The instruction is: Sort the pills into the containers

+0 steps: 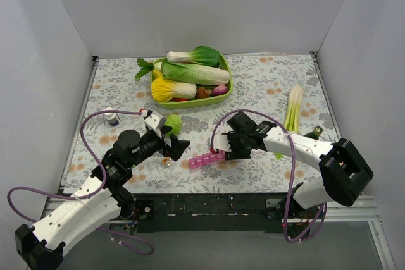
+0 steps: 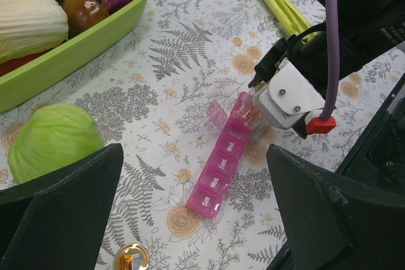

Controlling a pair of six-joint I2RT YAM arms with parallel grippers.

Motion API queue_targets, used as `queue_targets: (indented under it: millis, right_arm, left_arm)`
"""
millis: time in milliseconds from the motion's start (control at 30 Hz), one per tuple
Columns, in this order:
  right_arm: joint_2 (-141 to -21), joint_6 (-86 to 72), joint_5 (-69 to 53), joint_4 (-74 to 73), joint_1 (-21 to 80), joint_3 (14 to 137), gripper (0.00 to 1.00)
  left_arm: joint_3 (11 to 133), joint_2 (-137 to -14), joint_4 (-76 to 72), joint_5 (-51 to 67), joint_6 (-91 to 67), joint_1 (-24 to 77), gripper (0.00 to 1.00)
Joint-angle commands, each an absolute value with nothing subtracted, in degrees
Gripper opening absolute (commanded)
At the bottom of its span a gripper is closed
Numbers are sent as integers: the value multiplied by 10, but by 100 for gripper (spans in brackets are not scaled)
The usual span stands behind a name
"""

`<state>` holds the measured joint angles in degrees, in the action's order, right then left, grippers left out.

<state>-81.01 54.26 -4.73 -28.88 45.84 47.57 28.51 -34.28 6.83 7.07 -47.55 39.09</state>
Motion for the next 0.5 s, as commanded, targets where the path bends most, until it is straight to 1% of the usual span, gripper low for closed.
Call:
queue_targets:
  millis: [0, 467]
  right_arm:
    - [-816, 554, -41, -306, 464, 505, 1]
    - [-825, 560, -28, -315, 475, 514, 1]
  left_arm:
    - [294, -339, 66, 76, -468, 388, 98]
    - [294, -339, 67, 82, -467, 389, 98]
